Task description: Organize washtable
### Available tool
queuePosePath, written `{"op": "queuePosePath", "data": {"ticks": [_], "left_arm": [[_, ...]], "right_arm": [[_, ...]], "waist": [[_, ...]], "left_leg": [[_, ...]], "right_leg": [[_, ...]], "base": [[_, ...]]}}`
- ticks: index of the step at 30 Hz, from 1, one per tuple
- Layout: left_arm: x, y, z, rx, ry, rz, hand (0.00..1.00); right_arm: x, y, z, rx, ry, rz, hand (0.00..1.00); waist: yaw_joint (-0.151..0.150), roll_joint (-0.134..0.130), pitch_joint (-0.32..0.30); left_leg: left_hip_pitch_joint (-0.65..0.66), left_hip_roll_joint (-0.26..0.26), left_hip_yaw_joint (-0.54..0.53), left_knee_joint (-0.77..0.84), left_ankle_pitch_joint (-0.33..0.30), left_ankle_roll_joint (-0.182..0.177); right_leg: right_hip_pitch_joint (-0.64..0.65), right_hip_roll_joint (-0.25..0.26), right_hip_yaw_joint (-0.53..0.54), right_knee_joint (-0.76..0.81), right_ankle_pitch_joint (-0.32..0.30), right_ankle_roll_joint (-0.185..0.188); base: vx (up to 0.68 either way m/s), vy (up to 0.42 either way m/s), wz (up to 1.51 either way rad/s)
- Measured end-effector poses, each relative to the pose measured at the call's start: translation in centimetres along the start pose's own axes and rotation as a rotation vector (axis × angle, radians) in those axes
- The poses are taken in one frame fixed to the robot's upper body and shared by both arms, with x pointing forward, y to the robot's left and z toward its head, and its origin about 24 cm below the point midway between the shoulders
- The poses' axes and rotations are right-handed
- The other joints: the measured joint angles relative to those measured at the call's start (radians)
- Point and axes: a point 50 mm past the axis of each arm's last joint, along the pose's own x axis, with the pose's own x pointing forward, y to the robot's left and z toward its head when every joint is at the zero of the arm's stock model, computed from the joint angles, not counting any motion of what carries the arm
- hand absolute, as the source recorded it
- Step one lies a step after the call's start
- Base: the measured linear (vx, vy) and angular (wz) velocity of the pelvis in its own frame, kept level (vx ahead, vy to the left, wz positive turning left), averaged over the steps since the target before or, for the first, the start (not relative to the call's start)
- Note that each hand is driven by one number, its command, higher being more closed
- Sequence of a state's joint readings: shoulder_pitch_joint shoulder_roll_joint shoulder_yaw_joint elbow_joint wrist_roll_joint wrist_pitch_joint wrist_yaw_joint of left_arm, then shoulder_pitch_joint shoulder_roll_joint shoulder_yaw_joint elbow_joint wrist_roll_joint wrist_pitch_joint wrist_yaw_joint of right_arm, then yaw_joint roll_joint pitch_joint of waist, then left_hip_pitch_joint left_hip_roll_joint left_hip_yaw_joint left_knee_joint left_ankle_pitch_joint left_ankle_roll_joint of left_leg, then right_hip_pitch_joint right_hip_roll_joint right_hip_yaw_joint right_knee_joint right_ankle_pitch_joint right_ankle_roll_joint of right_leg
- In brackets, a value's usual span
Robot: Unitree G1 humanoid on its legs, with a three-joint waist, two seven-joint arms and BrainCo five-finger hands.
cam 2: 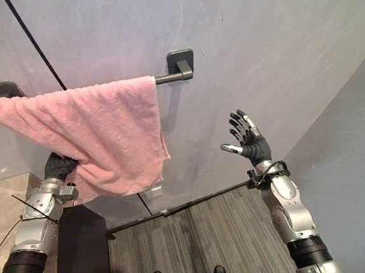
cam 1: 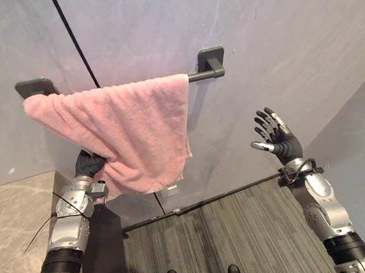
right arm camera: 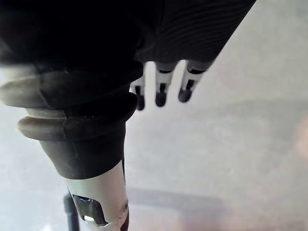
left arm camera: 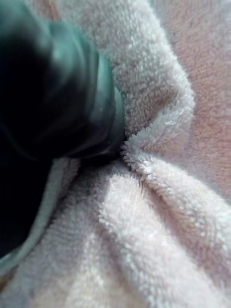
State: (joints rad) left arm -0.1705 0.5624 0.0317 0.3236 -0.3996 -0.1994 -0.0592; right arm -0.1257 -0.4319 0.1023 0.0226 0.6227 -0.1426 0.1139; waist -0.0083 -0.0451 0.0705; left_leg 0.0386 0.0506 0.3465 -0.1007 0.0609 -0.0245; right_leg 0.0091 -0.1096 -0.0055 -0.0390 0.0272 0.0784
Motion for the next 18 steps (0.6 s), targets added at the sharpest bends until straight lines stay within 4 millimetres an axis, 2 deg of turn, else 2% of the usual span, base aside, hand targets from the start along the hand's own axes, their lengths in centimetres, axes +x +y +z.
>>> {"op": "queuePosePath", "data": {"ticks": [4, 10, 15, 18], "left_arm": [[0.4, -0.2, 0.4, -0.011, -0.014, -0.004, 1.0], [1.7, -1.2, 1.4, -0.032, -0.039, -0.017, 1.0], [2.7, -1.5, 2.2, -0.07, -0.063, -0.01, 1.0], [2.7, -1.6, 2.1, -0.071, -0.055, -0.011, 1.0]], "right_arm": [[2.1, 2.4, 0.8, 0.034, 0.005, 0.149, 0.0], [5.7, 5.6, 3.3, -0.004, -0.039, 0.326, 0.0], [7.4, 7.7, 3.8, -0.001, -0.025, 0.395, 0.0], [8.0, 8.1, 3.9, -0.006, -0.019, 0.401, 0.0]], "waist": [[0.001, 0.0, 0.0], [0.016, 0.0, 0.0], [0.025, 0.0, 0.0], [0.025, 0.0, 0.0]], "left_leg": [[-0.018, 0.002, -0.002, -0.002, 0.01, 0.001], [-0.026, 0.003, -0.009, -0.002, 0.025, 0.004], [-0.042, 0.006, -0.019, -0.003, 0.039, 0.005], [-0.047, 0.006, -0.022, -0.003, 0.044, 0.006]], "right_leg": [[-0.016, 0.002, 0.0, 0.0, 0.008, 0.0], [-0.016, 0.003, -0.005, -0.003, 0.022, -0.005], [-0.032, 0.005, -0.013, 0.0, 0.026, -0.008], [-0.032, 0.005, -0.015, 0.0, 0.03, -0.009]], "base": [[-0.03, -0.01, 0.01], [-0.04, -0.006, 0.02], [-0.06, -0.004, 0.06], [-0.02, 0.002, 0.02]]}}
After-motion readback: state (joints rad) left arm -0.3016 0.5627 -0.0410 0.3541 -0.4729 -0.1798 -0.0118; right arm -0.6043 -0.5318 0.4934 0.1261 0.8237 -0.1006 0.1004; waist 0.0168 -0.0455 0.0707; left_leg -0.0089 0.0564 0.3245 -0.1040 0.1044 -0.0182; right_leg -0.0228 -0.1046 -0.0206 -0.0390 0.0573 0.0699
